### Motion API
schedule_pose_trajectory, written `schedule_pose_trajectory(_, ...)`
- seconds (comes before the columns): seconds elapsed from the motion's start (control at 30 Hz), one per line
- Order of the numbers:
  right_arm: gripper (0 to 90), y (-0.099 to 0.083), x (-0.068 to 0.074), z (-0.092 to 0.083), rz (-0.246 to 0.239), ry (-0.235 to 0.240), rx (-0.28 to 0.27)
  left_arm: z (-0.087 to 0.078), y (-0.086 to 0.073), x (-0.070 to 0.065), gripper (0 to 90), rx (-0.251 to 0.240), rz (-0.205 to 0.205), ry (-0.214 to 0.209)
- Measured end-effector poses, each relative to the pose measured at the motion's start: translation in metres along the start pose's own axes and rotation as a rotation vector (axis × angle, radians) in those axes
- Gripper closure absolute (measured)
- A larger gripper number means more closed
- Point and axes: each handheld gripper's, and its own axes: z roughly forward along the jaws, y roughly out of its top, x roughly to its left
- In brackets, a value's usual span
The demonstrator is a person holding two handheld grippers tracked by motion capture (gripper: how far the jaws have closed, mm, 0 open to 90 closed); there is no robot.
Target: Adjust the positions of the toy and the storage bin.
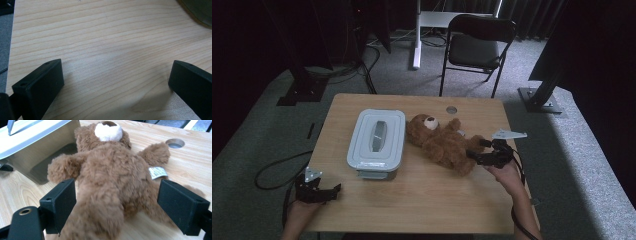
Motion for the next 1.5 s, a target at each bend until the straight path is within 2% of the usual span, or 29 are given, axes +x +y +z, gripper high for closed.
schedule_pose_trajectory(0.2,14.8,0.013,0.0,0.019,-0.018,0.056,0.017,0.0,0.0,0.0,0.6,0.0,0.0,0.0)
schedule_pose_trajectory(0.43,14.8,0.025,-0.003,0.04,-0.03,0.046,0.049,0.0,0.0,0.0,0.6,0.0,0.0,0.0)
schedule_pose_trajectory(0.7,13.4,0.03,-0.013,0.071,-0.003,0.058,0.119,0.0,0.0,0.0,0.6,0.0,0.0,0.0)
schedule_pose_trajectory(0.87,11.7,0.026,-0.015,0.091,0.005,0.074,0.205,0.0,0.0,0.0,0.6,0.0,-0.001,0.0)
schedule_pose_trajectory(1.07,11.3,0.026,-0.014,0.096,-0.002,0.062,0.218,0.0,0.0,0.0,0.6,0.0,0.0,0.0)
schedule_pose_trajectory(1.13,10.9,0.026,-0.017,0.099,0.014,0.056,0.235,0.0,0.0,0.0,0.6,0.0,0.0,0.0)
schedule_pose_trajectory(1.3,10.0,0.019,-0.021,0.107,0.033,0.076,0.265,0.0,0.0,0.0,0.6,-0.001,-0.001,0.0)
schedule_pose_trajectory(1.5,10.0,0.019,-0.017,0.112,0.019,0.089,0.317,0.0,0.0,0.0,0.6,0.0,0.0,0.0)
